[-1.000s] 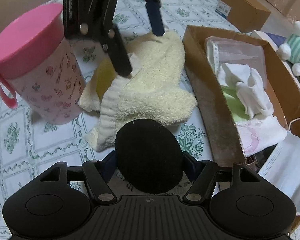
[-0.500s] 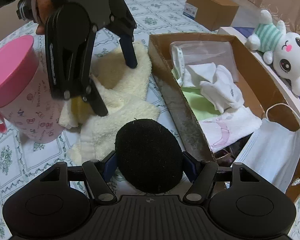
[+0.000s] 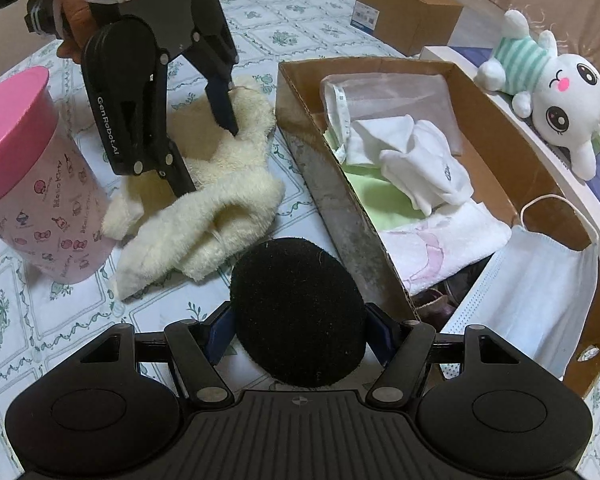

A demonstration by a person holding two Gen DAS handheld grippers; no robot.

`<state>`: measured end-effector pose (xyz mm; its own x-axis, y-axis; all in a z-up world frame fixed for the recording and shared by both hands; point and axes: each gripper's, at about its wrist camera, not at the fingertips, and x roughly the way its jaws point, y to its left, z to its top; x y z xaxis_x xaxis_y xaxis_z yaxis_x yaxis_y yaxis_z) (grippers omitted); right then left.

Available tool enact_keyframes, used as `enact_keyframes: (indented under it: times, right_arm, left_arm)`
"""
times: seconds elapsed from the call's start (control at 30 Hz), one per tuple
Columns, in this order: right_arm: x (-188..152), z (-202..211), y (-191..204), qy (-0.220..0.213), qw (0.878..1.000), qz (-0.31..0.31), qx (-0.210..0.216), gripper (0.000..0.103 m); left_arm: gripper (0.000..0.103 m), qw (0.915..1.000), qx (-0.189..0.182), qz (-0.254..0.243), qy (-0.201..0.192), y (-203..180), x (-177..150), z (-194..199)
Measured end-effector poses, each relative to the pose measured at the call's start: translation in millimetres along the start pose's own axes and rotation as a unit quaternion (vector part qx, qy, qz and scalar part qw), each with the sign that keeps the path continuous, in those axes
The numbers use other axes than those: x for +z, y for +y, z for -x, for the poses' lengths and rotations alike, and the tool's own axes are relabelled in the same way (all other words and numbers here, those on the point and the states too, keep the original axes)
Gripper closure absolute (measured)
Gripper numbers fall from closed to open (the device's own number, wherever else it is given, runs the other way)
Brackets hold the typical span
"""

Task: Organize soft objects
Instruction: 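Lift the yellow towel with the left gripper and black pad with the right gripper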

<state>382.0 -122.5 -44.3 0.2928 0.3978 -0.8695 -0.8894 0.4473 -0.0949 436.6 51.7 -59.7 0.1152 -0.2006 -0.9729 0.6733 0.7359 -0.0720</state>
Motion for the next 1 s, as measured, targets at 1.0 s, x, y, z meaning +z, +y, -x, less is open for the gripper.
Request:
enact_keyframes:
  times: [1.0]
  right_arm:
    - [28.2, 46.5, 24.9, -0.028, 0.998, -0.015, -0.046, 0.036]
  left_arm:
    - [0.083, 0.9879, 0.095, 0.088, -0.085, 26.1, -52.7, 107.5]
